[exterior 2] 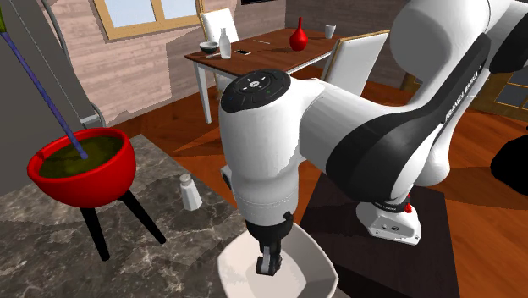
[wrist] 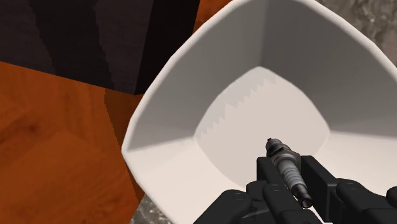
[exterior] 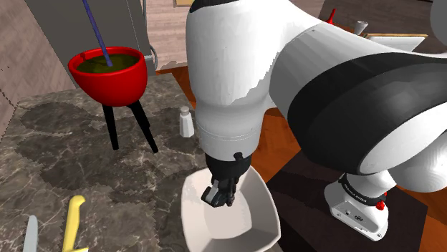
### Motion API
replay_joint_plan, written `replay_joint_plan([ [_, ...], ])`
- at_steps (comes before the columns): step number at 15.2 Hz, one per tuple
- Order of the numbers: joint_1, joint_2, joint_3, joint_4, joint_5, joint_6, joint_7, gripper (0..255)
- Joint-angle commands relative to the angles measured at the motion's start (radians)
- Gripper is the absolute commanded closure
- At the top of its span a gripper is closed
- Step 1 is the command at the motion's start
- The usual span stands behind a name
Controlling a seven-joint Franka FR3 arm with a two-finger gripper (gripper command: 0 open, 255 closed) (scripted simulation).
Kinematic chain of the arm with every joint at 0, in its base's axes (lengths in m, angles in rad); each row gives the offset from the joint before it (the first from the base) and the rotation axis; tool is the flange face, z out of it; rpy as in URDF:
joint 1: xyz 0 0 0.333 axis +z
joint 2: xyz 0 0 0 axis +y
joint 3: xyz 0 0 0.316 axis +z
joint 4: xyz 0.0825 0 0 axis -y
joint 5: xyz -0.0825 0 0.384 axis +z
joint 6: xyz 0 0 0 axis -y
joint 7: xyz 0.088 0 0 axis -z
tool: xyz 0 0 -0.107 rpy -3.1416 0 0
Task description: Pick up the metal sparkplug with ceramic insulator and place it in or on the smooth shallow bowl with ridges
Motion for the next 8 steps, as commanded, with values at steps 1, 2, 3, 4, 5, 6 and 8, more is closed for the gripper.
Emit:
replay_joint_plan([
  [1,0.000,0.000,0.000,0.000,0.000,0.001,0.000,255],
  [2,0.000,0.000,0.000,0.000,0.000,0.001,0.000,255],
  [3,0.000,0.000,0.000,0.000,0.000,0.000,0.000,255],
  [4,0.000,0.000,0.000,0.000,0.000,0.000,0.000,0],
  [5,0.000,0.000,0.000,0.000,0.000,0.000,0.000,0],
  [6,0.000,0.000,0.000,0.000,0.000,0.000,0.000,0],
  [8,0.000,0.000,0.000,0.000,0.000,0.000,0.000,0],
])
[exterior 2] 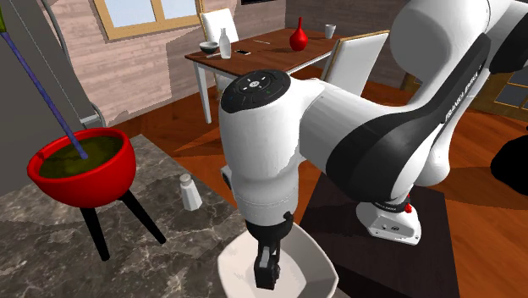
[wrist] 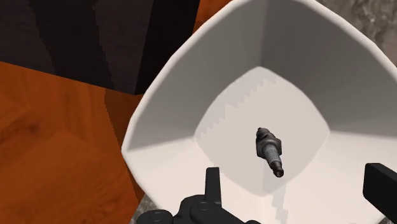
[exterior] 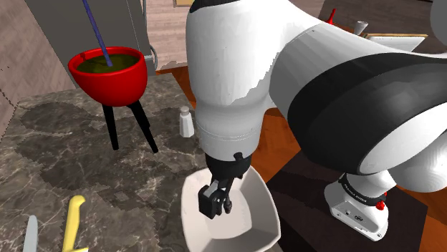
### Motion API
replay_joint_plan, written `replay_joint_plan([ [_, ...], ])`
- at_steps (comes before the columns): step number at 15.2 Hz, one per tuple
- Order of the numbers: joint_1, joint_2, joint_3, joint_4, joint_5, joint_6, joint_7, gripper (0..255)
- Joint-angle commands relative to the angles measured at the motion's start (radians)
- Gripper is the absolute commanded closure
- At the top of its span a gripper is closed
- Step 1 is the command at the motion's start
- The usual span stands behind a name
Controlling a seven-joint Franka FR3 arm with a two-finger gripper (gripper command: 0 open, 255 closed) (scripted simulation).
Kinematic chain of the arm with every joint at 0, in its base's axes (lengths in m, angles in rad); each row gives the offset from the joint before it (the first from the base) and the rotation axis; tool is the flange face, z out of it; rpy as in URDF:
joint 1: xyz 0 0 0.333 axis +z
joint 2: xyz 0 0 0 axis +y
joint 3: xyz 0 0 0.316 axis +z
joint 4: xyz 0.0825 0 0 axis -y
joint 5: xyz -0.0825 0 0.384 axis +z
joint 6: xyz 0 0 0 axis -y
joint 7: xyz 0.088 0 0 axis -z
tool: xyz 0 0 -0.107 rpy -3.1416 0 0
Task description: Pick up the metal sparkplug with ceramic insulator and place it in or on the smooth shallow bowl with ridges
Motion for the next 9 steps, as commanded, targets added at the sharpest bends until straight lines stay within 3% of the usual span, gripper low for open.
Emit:
replay_joint_plan([
  [1,0.000,0.000,0.000,0.000,0.000,0.000,0.000,0],
  [5,-0.005,-0.005,-0.007,0.123,-0.002,-0.127,0.000,0],
  [9,-0.005,-0.005,-0.007,0.123,-0.002,-0.127,0.000,0],
])
